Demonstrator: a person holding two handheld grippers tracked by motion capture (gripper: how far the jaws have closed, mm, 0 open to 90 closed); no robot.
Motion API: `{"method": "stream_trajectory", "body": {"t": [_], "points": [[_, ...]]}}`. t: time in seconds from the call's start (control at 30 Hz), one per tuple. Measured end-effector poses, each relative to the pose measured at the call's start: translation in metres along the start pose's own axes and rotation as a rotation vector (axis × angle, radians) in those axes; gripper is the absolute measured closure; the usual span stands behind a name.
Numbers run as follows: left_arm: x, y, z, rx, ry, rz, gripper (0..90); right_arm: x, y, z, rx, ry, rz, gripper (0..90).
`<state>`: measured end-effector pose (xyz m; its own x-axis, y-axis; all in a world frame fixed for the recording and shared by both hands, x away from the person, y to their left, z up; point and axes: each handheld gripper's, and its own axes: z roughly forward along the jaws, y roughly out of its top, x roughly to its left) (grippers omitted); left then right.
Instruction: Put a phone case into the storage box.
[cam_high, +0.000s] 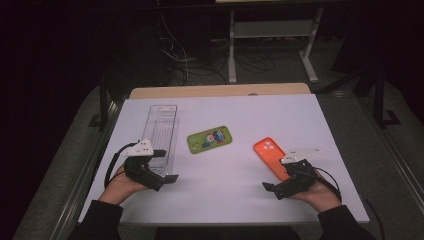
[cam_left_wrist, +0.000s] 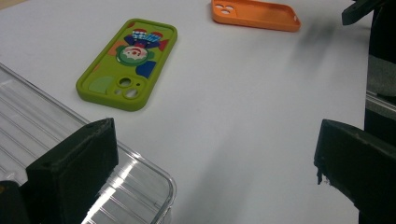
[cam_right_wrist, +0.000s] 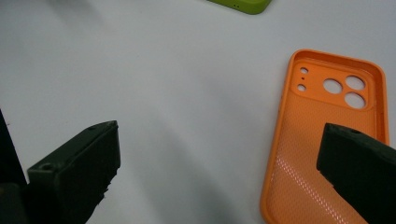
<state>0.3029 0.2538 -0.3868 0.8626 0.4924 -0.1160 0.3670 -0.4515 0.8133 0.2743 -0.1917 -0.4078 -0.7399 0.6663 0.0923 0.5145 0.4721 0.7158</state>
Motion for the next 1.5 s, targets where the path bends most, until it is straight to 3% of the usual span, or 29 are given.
{"method": "stream_trajectory", "body": {"t": [0.33,0.47,0.93,1.5], "points": [[0.001,0.000,0.000,0.007,-0.008,-0.003,0.0,-0.001,0.003,-0.002,0.013,-0.008,0.012,0.0],[0.001,0.001,0.000,-0.001,-0.009,-0.013,0.0,-0.004,0.006,-0.003,0.017,-0.032,0.015,0.0],[0.001,0.000,-0.002,-0.015,-0.008,-0.029,0.0,-0.012,0.031,0.000,0.005,-0.078,0.029,0.0],[0.001,0.000,-0.002,-0.023,-0.013,-0.031,0.0,-0.037,0.052,0.007,-0.012,-0.118,0.066,0.0]]}}
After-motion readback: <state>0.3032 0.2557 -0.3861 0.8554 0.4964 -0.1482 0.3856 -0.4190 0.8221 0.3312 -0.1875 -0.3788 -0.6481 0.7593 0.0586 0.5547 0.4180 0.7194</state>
